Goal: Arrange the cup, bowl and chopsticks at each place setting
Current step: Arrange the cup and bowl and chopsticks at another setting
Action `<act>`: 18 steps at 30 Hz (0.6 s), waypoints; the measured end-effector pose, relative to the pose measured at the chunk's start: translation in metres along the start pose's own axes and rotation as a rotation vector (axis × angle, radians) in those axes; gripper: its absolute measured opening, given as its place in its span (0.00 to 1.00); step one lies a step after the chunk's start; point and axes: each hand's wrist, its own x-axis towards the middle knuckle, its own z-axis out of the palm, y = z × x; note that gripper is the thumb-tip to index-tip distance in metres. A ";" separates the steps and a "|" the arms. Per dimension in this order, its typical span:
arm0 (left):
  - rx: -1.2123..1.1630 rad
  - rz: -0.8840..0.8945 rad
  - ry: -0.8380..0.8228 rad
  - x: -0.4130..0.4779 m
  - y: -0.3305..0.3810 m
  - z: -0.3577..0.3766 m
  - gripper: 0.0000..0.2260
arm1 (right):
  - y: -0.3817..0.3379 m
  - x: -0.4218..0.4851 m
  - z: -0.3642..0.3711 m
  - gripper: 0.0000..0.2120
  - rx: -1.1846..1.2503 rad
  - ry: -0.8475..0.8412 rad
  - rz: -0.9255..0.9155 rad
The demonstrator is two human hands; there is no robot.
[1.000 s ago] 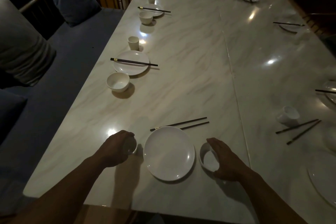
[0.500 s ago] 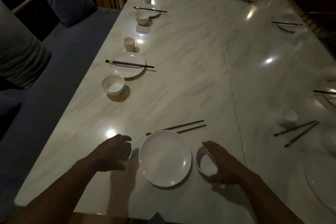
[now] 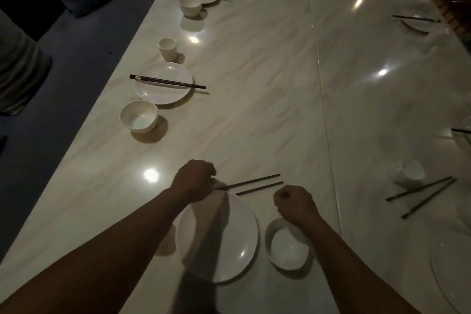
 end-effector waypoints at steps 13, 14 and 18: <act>0.180 0.102 -0.254 0.080 0.049 0.044 0.09 | -0.025 0.054 0.039 0.15 0.382 -0.283 0.494; 0.181 0.102 -0.231 0.083 0.049 0.043 0.09 | -0.029 0.055 0.041 0.16 0.391 -0.257 0.504; 0.174 0.103 -0.150 0.090 0.044 0.041 0.11 | -0.037 0.063 0.048 0.13 0.513 -0.158 0.534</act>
